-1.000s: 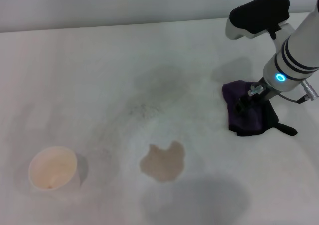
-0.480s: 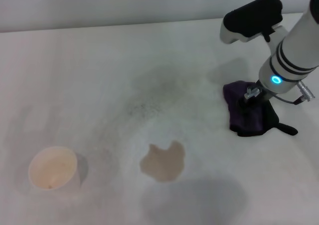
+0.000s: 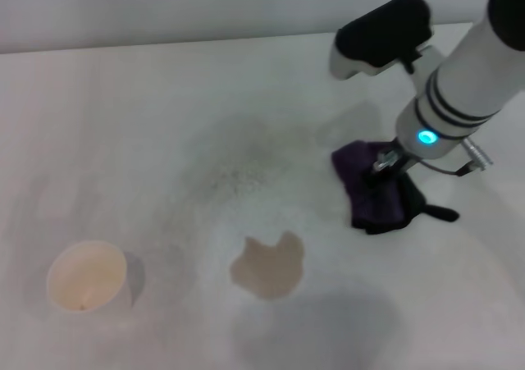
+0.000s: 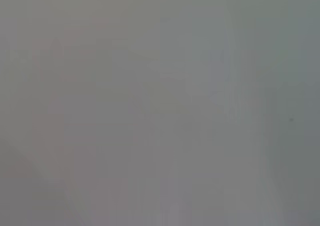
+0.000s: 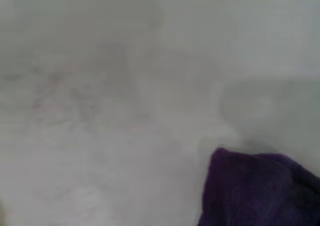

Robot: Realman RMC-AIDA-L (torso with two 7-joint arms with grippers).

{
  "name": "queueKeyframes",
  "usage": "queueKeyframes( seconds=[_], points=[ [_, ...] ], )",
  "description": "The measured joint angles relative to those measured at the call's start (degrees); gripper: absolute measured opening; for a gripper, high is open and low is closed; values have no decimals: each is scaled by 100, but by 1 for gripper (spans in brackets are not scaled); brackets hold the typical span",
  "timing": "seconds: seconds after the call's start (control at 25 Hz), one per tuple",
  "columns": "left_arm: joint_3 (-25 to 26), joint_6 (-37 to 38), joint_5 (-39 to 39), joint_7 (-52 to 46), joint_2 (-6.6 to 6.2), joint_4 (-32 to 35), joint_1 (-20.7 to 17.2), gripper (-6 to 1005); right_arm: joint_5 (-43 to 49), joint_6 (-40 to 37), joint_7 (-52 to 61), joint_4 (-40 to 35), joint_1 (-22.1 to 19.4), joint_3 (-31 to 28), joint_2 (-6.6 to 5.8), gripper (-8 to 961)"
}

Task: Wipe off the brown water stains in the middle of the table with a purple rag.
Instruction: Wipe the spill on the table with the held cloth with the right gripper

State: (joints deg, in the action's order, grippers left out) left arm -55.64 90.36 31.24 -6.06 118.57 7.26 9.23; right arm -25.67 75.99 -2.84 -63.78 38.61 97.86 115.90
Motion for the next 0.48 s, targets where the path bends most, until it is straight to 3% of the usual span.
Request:
queueKeyframes(
  seconds=[0.48],
  points=[
    [0,-37,-38,0,17,-8,31,878,-896,-39,731,-895,92,1581,29,94]
  ],
)
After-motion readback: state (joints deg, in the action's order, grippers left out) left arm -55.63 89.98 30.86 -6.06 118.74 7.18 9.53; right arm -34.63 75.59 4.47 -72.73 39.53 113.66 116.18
